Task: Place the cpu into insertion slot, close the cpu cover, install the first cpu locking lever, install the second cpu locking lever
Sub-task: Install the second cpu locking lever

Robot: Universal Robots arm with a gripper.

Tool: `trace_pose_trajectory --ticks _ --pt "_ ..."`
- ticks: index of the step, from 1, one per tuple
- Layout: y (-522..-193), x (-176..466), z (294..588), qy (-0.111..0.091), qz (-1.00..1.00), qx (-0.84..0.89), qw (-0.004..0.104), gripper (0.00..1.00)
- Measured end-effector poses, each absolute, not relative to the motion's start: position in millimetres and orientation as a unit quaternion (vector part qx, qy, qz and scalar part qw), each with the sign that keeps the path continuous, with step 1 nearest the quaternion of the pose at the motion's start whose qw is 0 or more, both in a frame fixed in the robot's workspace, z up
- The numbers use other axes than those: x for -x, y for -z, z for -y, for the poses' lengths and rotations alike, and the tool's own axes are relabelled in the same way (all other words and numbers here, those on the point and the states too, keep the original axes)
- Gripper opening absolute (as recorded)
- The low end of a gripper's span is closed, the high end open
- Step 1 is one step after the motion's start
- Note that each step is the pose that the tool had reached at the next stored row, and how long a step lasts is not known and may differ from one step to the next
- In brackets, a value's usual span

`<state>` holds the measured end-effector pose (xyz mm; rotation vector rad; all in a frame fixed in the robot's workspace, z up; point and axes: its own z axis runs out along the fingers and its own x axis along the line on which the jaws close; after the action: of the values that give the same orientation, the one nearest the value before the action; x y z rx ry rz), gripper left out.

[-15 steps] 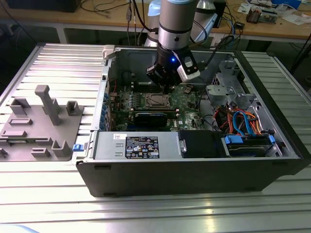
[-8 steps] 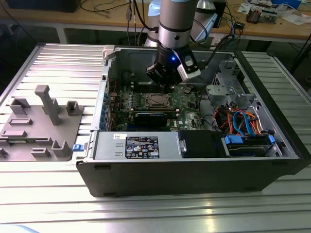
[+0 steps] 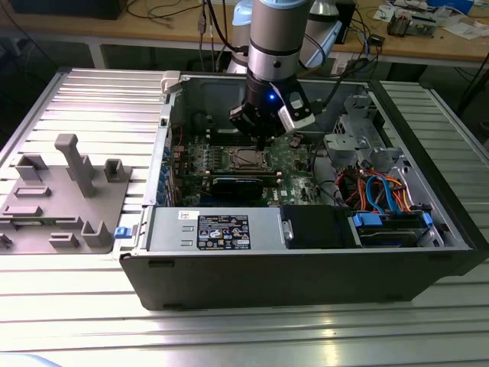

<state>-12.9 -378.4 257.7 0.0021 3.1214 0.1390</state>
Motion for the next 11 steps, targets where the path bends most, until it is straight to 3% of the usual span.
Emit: trace_pose_trajectory --ticks 11 --pt "-257.6 13.0 378.4 -0.045 -0.999 -0.001 0.007 0.11"
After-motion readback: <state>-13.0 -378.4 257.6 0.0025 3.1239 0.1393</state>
